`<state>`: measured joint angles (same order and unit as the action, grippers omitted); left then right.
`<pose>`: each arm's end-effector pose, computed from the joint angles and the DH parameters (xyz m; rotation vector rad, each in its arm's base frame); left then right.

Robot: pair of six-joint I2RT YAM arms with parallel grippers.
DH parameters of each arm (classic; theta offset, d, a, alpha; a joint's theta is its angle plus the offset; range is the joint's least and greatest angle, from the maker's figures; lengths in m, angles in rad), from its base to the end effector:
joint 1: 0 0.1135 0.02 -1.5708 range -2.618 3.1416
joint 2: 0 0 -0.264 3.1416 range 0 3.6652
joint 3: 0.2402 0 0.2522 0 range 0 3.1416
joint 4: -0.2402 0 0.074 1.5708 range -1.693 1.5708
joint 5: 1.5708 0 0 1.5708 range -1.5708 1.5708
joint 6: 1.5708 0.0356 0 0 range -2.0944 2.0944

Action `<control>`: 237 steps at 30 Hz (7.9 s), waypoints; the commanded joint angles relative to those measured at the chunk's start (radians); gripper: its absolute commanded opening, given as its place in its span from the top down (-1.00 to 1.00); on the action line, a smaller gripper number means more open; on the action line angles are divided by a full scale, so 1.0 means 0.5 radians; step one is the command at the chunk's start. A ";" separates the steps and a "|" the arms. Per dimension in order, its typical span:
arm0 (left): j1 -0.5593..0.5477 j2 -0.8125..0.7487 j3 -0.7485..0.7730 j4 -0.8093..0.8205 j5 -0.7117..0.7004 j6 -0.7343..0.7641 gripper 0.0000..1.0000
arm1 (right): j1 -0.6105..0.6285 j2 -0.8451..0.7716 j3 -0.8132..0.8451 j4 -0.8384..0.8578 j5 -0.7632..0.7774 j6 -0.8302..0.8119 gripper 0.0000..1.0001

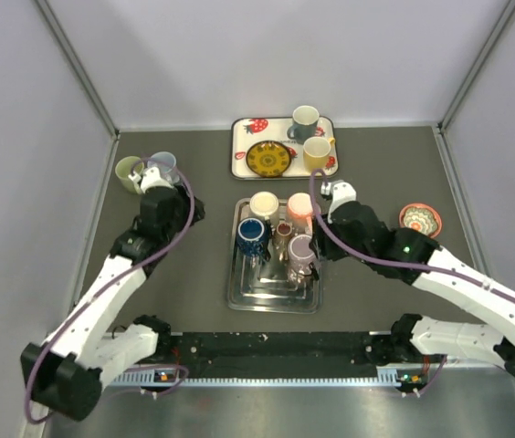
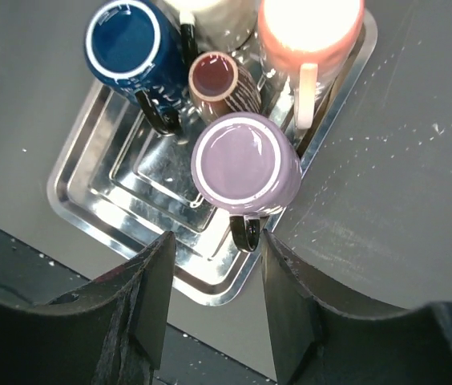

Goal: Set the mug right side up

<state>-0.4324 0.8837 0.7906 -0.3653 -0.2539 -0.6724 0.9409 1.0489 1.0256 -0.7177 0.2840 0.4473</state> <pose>0.1847 -0.0754 0.3066 -0.4040 2.0014 -0.4428 0.1344 0.1675 0.3236 -0.4220 2.2687 0.3958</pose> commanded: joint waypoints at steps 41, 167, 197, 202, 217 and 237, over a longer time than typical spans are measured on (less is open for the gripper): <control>0.849 1.975 1.238 0.301 0.038 0.605 -0.10 | -0.075 -0.156 -0.272 0.472 -0.138 -0.140 0.05; -0.875 -0.224 -0.262 1.390 1.198 -0.864 1.00 | -0.329 0.173 -0.576 3.323 -1.227 1.348 1.00; -0.869 -1.061 -0.109 0.016 -0.590 -0.260 -0.23 | 0.115 -0.386 -0.367 0.878 -0.697 -0.017 1.00; -0.866 -1.095 -0.001 -0.202 -0.824 -0.186 -0.24 | 0.259 -0.187 -0.382 0.834 -0.516 -0.081 1.00; -0.866 -1.154 -0.060 -0.279 -0.839 -0.146 -0.24 | 0.391 0.393 -0.398 0.905 -0.151 -0.091 1.00; -0.866 -1.132 -0.142 -0.294 -0.888 -0.088 -0.24 | 0.422 0.703 -0.315 0.761 0.085 -0.051 0.76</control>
<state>-0.8646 0.3119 0.7265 -0.5209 -0.6750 -0.7475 1.1374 1.4059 0.8066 -0.3676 0.2760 0.4107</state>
